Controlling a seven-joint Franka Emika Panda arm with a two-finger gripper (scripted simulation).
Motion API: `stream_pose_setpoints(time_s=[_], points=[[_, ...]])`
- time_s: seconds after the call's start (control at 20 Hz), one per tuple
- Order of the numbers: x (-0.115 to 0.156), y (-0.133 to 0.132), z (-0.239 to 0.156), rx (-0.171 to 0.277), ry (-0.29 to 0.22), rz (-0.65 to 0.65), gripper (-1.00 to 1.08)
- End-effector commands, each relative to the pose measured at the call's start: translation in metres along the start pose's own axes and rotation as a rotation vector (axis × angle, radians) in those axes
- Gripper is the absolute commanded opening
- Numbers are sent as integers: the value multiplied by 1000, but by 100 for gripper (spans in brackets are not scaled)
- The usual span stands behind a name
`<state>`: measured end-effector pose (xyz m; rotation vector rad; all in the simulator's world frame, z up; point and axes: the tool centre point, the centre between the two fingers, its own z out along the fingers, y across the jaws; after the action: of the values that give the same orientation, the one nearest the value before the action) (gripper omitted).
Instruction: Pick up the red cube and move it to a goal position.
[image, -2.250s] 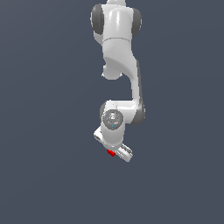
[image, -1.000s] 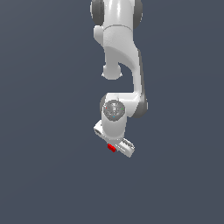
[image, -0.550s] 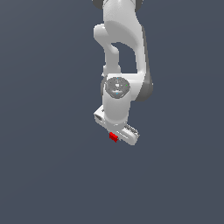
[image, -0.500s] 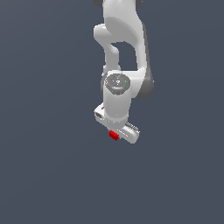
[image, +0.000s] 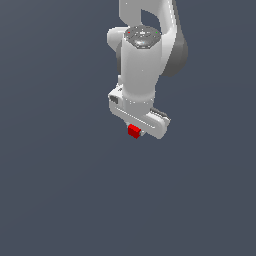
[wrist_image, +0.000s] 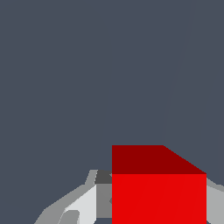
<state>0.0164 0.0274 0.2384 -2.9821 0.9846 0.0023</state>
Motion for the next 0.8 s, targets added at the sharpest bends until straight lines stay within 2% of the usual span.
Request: stream_pose_setpoints(time_s=[0.0, 0.75], points=[[-10, 4, -30, 0, 1, 0, -100], [-63, 20, -198, -1, 2, 1, -100]])
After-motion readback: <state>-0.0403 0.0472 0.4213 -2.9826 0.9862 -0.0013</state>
